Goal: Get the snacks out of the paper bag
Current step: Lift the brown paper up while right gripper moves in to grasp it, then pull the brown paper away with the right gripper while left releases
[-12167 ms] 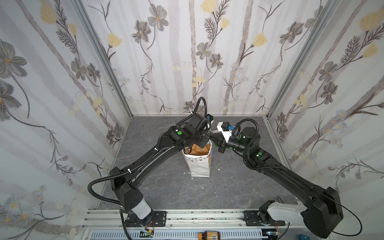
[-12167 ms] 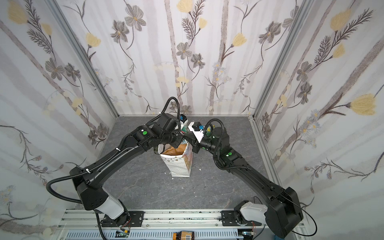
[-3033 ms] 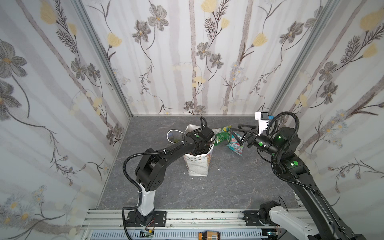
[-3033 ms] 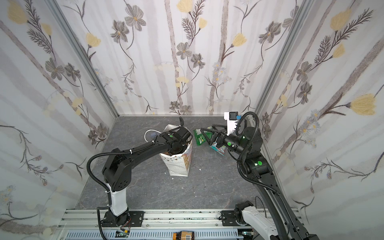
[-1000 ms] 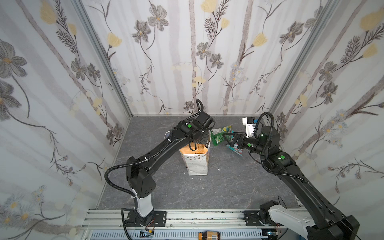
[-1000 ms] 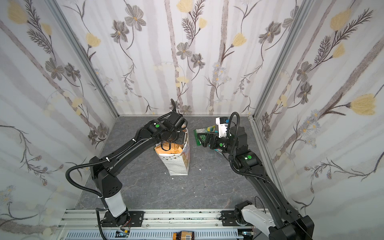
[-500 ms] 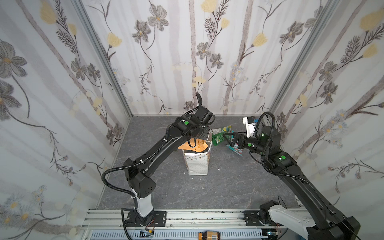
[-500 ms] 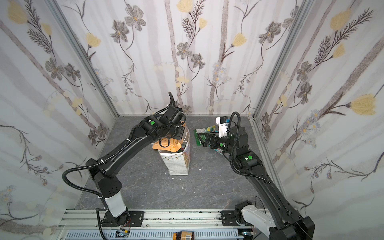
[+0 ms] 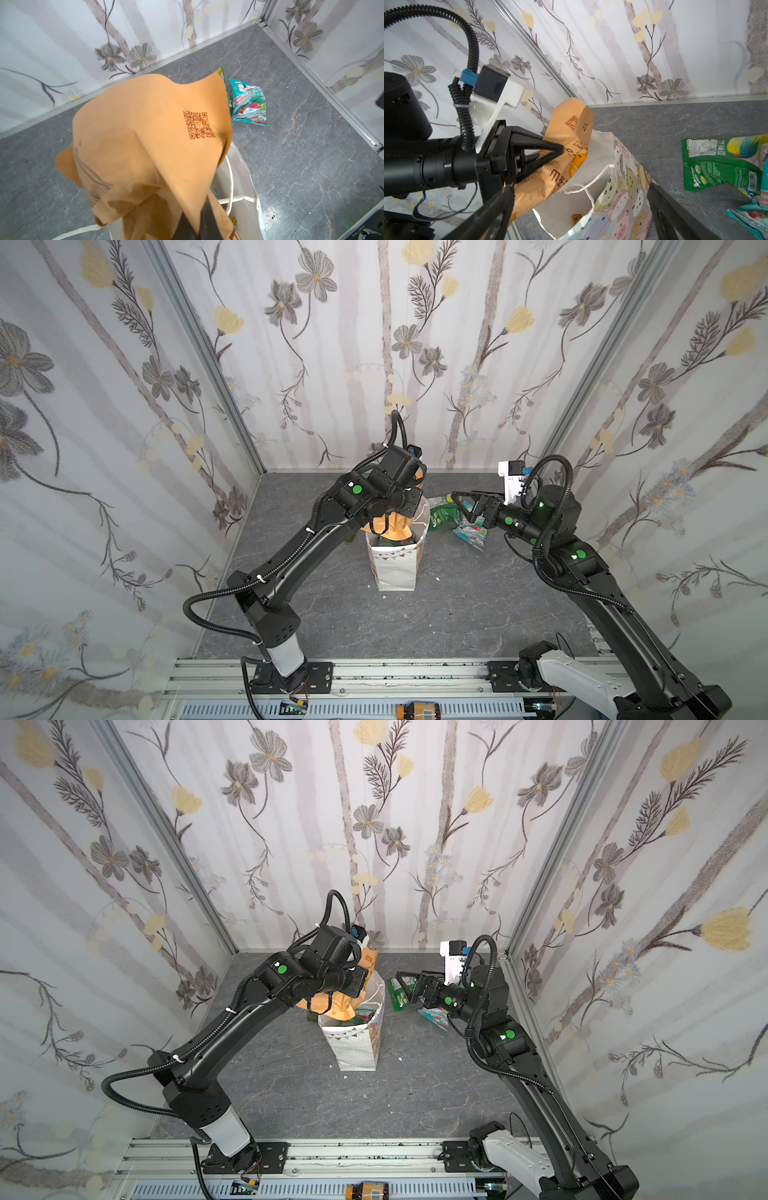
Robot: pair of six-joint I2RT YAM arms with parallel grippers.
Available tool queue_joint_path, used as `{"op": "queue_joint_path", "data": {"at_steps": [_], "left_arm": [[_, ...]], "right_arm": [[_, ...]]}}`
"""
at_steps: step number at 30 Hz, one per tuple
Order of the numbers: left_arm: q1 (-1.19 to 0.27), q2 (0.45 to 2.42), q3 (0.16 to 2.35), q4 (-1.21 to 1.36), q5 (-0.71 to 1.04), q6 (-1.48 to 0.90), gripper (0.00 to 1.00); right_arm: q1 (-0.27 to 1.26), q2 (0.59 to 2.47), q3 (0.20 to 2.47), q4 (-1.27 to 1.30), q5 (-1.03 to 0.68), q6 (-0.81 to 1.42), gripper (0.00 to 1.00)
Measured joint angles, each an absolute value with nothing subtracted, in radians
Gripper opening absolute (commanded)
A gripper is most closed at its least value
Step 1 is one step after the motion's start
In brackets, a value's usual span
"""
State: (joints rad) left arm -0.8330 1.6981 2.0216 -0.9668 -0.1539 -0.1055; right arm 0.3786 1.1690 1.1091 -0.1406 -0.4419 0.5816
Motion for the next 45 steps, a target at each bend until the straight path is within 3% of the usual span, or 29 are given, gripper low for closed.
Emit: {"op": "queue_joint_path", "data": {"at_steps": [15, 20, 27, 38, 45], "left_arm": [[-0.995, 1.508, 1.769, -0.638, -0.134, 0.303, 0.0], [-1.032, 1.502, 1.763, -0.606, -0.13, 0.369, 0.0], [-1.082, 1.515, 1.782, -0.603, -0.181, 0.428, 0.0], [-1.106, 1.53, 1.794, -0.567, -0.221, 0.463, 0.0], [-1.12, 1.528, 1.78, -0.561, -0.23, 0.472, 0.33]], "right_arm": [[0.369, 1.197, 1.186, -0.131, -0.525, 0.702, 0.99], [0.369, 1.213, 1.172, -0.112, -0.579, 0.728, 0.94], [0.371, 1.243, 1.138, 0.01, -0.7, 0.807, 0.77], [0.372, 1.246, 1.126, 0.101, -0.738, 0.86, 0.32], [0.372, 1.239, 1.125, 0.12, -0.737, 0.867, 0.18]]}}
